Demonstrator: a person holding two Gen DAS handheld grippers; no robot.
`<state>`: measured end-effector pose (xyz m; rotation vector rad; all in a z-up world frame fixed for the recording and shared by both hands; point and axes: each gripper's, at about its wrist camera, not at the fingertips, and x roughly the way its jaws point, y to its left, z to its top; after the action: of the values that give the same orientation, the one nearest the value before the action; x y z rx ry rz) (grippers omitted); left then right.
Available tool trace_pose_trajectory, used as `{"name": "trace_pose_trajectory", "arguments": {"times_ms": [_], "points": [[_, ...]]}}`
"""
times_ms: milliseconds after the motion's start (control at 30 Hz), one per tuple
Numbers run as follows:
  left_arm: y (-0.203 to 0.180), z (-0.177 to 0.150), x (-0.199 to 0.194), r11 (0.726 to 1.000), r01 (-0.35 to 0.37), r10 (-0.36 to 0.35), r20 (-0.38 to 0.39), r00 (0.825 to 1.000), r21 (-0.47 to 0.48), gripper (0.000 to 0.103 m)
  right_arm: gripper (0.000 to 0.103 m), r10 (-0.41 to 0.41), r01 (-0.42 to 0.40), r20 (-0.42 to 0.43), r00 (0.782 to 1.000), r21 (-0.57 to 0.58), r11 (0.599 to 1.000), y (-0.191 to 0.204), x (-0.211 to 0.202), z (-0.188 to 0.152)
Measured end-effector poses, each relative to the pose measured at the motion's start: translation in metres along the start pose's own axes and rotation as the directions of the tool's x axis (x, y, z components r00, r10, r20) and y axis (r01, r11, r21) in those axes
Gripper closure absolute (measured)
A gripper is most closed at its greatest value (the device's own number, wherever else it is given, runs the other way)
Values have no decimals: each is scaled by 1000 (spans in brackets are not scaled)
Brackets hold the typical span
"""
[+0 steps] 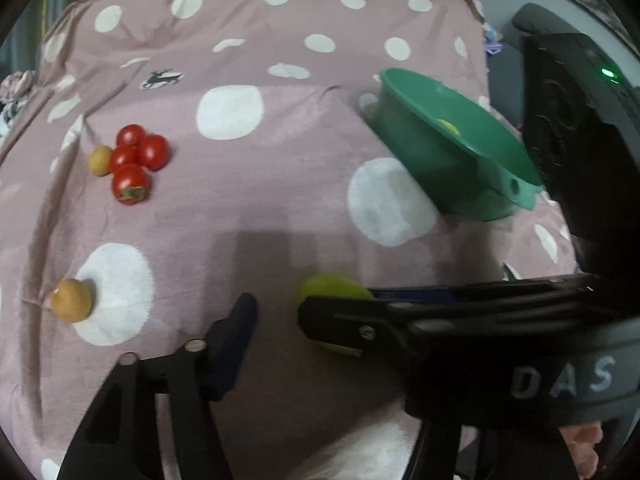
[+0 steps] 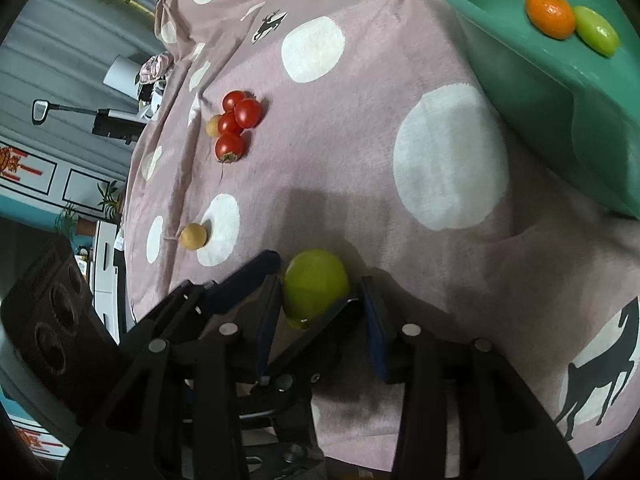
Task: Organize fruits
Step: 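Close the left gripper onto the green fruit beside the right gripper, then carry the green fruit into the green basin and open both grippers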
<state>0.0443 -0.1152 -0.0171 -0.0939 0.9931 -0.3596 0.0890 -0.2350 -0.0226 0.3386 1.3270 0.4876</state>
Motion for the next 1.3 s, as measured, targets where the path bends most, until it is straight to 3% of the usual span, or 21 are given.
{"name": "trace_pose_trajectory", "arguments": {"times_ms": [133, 233, 400, 600, 867, 1067, 1300], "points": [[1, 1, 1, 999, 50, -50, -6, 999, 5, 60, 61, -14, 14, 11, 1000, -14, 1000, 2, 0, 0], [2, 1, 1, 998, 66, -66, -5, 998, -10, 61, 62, -26, 26, 30, 999, -12, 1000, 2, -2, 0], [-9, -2, -7, 998, 29, -30, 22, 999, 47, 62, 64, -47, 49, 56, 997, -40, 998, 7, -6, -3], [-16, 5, -28, 995, 70, -75, 75, 994, 72, 63, 66, -15, 21, 121, 993, -51, 998, 12, -35, -4], [-54, 22, -47, 985, 17, -44, 152, 987, 169, 64, 66, 42, -32, 219, 975, -52, 998, 0, -77, -4], [-87, 39, -57, 969, 17, -67, 197, 978, 246, 64, 66, 57, -45, 322, 945, -45, 998, -12, -117, -10], [-141, 66, -44, 941, 54, -130, 207, 970, 334, 64, 66, 73, -105, 429, 900, 52, 993, -64, -162, -1]]}}
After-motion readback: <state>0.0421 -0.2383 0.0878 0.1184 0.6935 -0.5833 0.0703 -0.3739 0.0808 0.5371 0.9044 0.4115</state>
